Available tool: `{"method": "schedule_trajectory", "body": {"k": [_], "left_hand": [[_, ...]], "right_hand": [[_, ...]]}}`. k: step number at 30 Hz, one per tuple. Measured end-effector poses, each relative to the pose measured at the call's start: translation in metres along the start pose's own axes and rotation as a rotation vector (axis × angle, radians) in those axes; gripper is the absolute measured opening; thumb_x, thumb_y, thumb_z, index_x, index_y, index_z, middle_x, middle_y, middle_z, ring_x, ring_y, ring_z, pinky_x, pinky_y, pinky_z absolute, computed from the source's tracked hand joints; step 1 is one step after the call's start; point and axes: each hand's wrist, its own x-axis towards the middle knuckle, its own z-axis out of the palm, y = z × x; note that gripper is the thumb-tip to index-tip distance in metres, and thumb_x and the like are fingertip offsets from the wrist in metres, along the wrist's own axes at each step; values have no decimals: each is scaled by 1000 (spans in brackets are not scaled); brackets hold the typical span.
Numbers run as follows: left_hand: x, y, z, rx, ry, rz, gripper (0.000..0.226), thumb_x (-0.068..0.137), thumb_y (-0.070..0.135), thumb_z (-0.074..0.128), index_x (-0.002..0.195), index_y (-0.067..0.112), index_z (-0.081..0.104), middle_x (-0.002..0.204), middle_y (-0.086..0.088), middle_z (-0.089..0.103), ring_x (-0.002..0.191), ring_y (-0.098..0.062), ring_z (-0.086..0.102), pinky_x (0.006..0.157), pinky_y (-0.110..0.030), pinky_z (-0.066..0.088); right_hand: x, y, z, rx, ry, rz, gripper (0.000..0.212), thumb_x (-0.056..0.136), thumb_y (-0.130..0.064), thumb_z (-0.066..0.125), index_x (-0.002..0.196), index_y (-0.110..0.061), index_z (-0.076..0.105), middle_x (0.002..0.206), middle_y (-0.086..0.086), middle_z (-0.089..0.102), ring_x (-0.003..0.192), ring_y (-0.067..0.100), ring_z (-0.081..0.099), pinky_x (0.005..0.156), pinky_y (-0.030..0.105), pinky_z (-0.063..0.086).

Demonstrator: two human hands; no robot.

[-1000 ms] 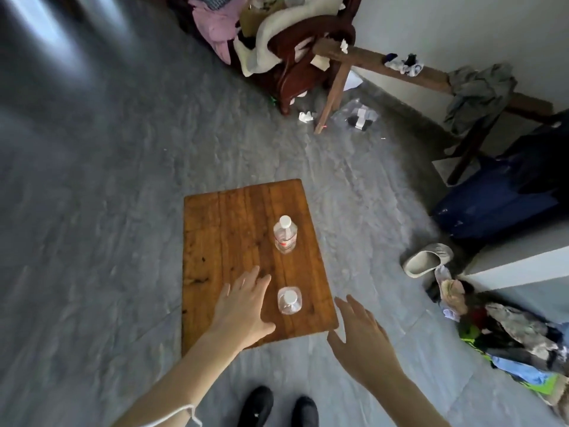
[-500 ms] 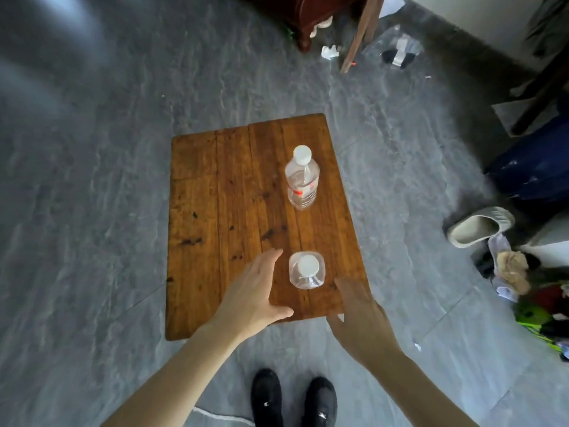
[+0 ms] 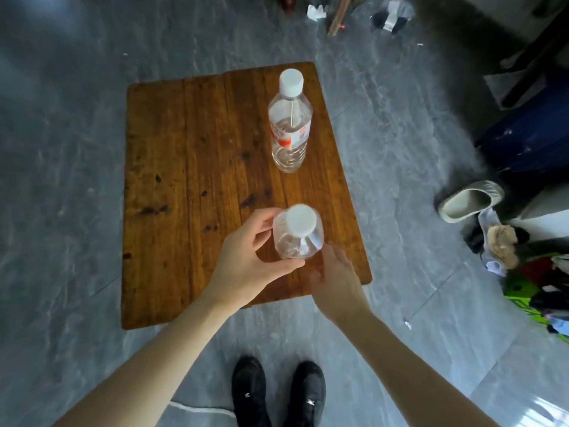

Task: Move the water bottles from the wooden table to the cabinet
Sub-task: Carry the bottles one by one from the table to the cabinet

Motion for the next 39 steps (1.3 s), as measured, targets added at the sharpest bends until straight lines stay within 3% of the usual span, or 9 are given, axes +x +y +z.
{"method": "schedule_trajectory", "body": {"k": [3,8,11,18,22,25,31,34,39], "left_hand": [[4,28,-14,-41,-21,29,73,67,30,94,129,29,56,128,17,67,127,-5,60,109,-30,49],[11,86,-39,5,-77,94,75,68,21,94,129,36,53,127,22,66,125,-2,60,106,-20,48],[14,130,-54,4,-95,130,74,67,25,92,128,41,53,125,25,66,123,1,61,104,-14,46],[4,266,-80,-97,-148,168,70,68,34,86,130,32,53,126,15,67,126,-9,61,110,-36,48],[-5,346,-89,-105,-213,210,73,65,35,86,129,36,52,128,17,67,127,-7,60,104,-26,51],[-12,404,-91,-91,-272,254,74,61,35,88,127,34,54,125,14,69,124,-9,63,99,-22,53],[-22,508,-70,-85,-416,340,67,55,44,92,115,45,63,121,9,72,119,-17,68,104,-40,53],[-27,548,-53,-113,-531,383,77,55,57,92,122,34,63,122,3,72,119,-21,68,104,-44,53],[-27,589,-15,-87,-759,523,69,63,42,87,126,30,61,121,5,72,115,-20,69,101,-42,56]], "right_hand": [[-2,-13,-16,587,-30,266,45,94,-21,47,138,-27,54,130,-1,64,123,22,57,103,44,48],[-23,-36,-67,1407,-246,523,38,102,-25,40,125,-4,61,112,15,74,108,28,70,82,45,57],[-40,-51,-104,1521,-318,510,50,105,-37,32,131,-3,57,125,19,68,116,31,66,82,45,56],[-97,-100,-214,1575,-387,441,48,103,-39,36,118,-3,64,122,18,70,109,30,70,83,43,60],[-139,-123,-283,1596,-371,399,50,102,-38,37,123,0,63,122,19,69,107,30,71,85,39,60],[-173,-132,-328,1608,-333,383,53,102,-38,37,127,2,61,125,22,67,116,34,66,88,39,57],[-246,-136,-402,1690,-224,352,49,101,-35,40,121,4,61,123,24,67,116,35,65,111,46,42],[-277,-133,-421,1763,-119,338,51,101,-35,41,131,4,56,130,23,64,119,36,64,104,48,48],[-323,-124,-437,1866,123,314,53,101,-37,42,134,2,56,127,21,67,114,35,67,93,50,55]]}}
